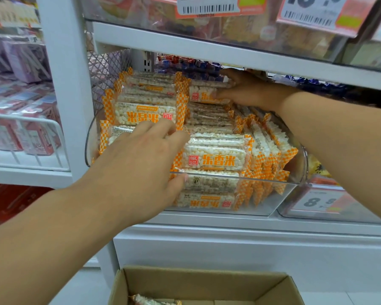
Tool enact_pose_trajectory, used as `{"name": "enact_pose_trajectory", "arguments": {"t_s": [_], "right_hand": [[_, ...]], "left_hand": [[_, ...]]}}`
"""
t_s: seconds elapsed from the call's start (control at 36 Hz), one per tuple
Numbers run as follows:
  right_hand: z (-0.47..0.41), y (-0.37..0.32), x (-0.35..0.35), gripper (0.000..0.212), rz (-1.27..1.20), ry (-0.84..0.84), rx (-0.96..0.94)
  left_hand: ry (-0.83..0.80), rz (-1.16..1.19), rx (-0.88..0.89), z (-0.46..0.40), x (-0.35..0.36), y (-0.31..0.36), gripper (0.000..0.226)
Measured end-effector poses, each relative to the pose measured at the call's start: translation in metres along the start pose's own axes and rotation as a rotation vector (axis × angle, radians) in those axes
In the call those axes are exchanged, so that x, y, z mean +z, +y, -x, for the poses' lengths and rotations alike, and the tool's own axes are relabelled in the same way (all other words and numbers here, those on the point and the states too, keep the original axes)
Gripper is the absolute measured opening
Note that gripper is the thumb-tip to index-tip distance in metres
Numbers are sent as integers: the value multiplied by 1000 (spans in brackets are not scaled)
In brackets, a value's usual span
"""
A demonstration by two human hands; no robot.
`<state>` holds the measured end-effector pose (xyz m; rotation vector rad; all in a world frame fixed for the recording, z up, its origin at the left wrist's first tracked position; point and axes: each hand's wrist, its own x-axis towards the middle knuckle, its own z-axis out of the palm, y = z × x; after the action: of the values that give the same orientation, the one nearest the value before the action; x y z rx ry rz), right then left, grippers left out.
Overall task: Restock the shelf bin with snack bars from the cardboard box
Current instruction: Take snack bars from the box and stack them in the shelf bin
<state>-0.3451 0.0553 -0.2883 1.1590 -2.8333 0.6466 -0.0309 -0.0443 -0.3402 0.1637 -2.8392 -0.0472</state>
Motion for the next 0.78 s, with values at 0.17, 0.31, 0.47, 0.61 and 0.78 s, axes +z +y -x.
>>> {"name": "enact_pose_trajectory", "arguments": {"t_s": [0.17,0.31,0.47,0.61,0.78], "right_hand": [[13,-3,4,81,54,-9,12],[11,-4,12,75,21,-5,45],[1,-24,20,71,-145,-11,96],[-2,-20,27,87,-392,2,137],[5,-8,14,90,-524,-5,112]], "left_hand": [[23,-4,7,2,2,1,68],[52,6,6,1,7,3,67],[80,-3,-14,1,12,5,67],[88,-9,-25,-1,13,5,67],[91,-4,-27,-2,12,3,66]]}}
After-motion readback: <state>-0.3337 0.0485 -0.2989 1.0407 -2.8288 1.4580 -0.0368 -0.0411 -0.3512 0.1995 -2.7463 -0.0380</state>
